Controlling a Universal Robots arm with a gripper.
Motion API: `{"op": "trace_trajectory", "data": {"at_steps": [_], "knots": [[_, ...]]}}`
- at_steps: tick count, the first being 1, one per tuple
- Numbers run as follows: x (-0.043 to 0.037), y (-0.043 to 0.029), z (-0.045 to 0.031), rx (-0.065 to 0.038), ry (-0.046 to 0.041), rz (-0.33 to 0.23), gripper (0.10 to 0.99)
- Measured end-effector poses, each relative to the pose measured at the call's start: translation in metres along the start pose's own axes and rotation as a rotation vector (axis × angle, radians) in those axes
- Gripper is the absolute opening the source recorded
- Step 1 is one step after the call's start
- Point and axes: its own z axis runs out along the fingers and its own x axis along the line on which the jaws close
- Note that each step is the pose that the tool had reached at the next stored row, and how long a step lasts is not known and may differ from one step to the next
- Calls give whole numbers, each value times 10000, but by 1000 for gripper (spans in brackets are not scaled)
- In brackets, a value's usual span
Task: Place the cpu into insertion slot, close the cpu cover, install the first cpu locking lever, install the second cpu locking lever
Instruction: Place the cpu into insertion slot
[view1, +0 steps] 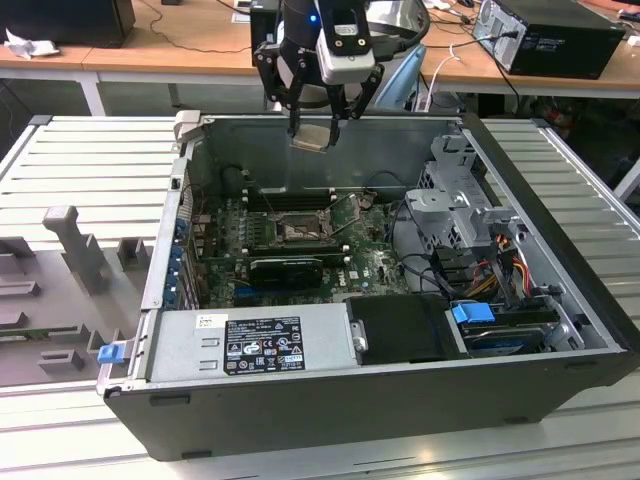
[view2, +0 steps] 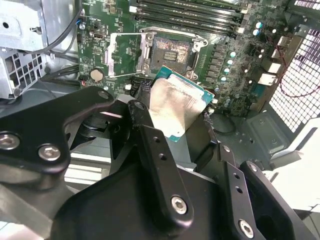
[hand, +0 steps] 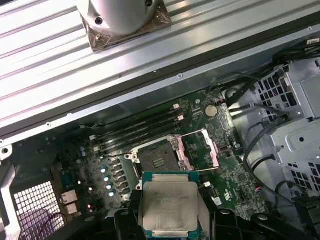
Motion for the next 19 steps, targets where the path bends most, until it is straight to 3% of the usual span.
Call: {"op": "trace_trajectory", "data": {"at_steps": [19], "knots": [[0, 0, 3, -18, -114, 1250, 529]]}}
